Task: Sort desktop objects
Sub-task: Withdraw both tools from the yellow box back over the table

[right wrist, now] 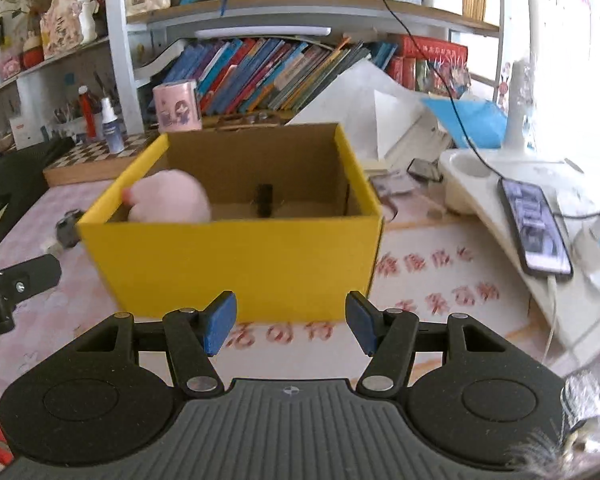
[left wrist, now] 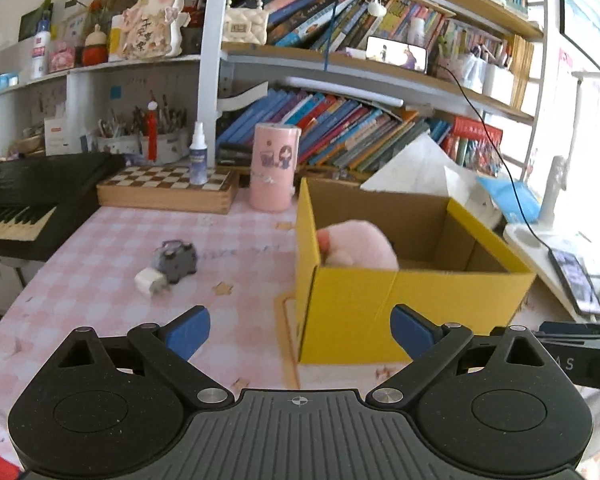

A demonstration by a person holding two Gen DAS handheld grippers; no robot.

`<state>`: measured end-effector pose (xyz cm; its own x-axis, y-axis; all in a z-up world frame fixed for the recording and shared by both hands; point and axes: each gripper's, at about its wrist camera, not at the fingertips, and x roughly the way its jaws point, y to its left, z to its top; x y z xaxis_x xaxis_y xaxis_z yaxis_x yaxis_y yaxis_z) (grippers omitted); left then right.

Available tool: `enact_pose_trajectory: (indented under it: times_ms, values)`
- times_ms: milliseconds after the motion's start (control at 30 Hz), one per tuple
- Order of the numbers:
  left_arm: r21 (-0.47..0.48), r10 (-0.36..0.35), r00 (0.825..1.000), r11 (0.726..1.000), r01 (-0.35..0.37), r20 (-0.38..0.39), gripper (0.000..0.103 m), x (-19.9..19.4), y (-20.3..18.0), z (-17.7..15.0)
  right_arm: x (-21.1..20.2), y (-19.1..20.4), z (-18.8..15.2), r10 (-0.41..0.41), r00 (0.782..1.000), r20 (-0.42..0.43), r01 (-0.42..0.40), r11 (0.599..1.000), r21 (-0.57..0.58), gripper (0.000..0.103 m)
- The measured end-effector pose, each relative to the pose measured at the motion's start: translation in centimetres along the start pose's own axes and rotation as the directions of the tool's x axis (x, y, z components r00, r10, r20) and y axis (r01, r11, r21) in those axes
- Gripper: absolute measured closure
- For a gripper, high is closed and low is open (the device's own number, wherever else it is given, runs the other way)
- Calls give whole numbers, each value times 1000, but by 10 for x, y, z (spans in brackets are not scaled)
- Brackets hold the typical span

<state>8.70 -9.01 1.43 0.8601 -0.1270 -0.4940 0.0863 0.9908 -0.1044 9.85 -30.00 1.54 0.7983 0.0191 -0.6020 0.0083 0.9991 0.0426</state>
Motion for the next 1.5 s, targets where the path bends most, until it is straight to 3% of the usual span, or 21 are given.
enact_pose_trajectory:
  times_ms: [500,1200,1500]
  values:
    - [20,41,985,999,-39,-167,5,-50,65,-41,-40,82,-53,54,994,-100,-54,999,-1,44]
    - [30,111,972,994,-107,-206,4,-86,129,-60,-59,161,-72,127,986,-112,-134,989,-57,44]
    - [-20,121,976,992,-127,-181,4,-95,153,-58,-58,185,-68,152,982,-108,-163,981,-102,44]
